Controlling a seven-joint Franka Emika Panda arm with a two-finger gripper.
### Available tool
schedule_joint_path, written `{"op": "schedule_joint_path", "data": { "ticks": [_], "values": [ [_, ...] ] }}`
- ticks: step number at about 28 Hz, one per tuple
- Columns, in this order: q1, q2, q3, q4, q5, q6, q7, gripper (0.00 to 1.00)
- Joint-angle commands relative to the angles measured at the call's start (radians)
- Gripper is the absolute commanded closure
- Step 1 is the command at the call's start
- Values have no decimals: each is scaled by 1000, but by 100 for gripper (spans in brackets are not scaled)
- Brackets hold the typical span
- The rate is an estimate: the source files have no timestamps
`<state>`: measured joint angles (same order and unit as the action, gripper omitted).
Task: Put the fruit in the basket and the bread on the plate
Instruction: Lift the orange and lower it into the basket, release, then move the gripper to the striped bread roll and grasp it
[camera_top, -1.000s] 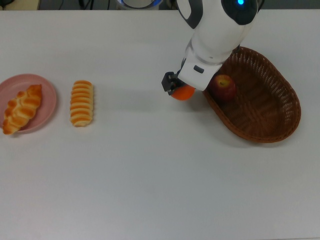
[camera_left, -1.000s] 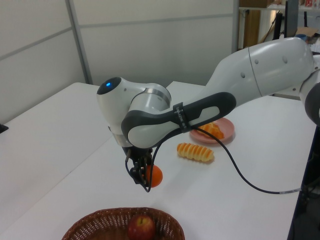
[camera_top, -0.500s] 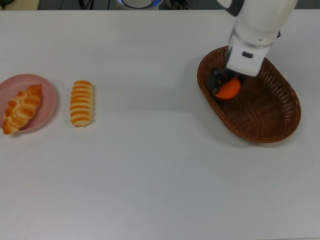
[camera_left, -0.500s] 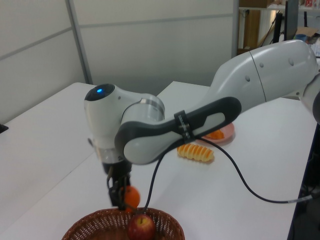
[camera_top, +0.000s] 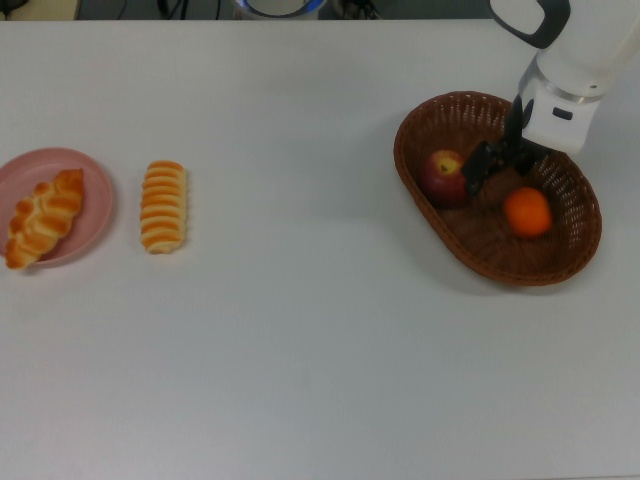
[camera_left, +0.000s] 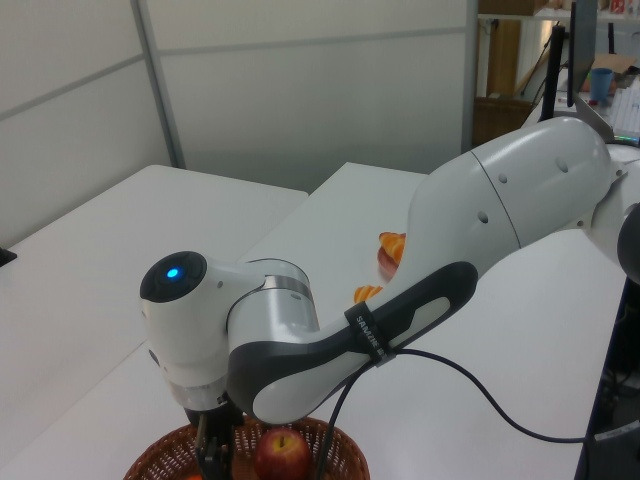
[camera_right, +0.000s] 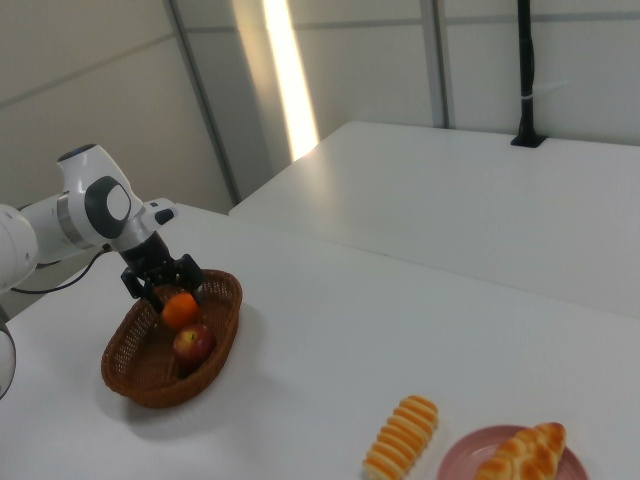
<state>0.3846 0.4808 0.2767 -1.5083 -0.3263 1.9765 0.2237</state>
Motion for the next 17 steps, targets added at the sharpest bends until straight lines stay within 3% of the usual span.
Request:
{"op": "schedule_joint_path", "data": {
  "ticks": [1,5,10,17],
  "values": [
    [-18,-22,-5,0,-4,5,11,0],
    [-58,-45,-5,0,3,-2,9,0],
    [-159,-79,-7,5,44,-96,3,0],
    [-326,-91,-16,7,30,-288,-89,0]
  ]
}}
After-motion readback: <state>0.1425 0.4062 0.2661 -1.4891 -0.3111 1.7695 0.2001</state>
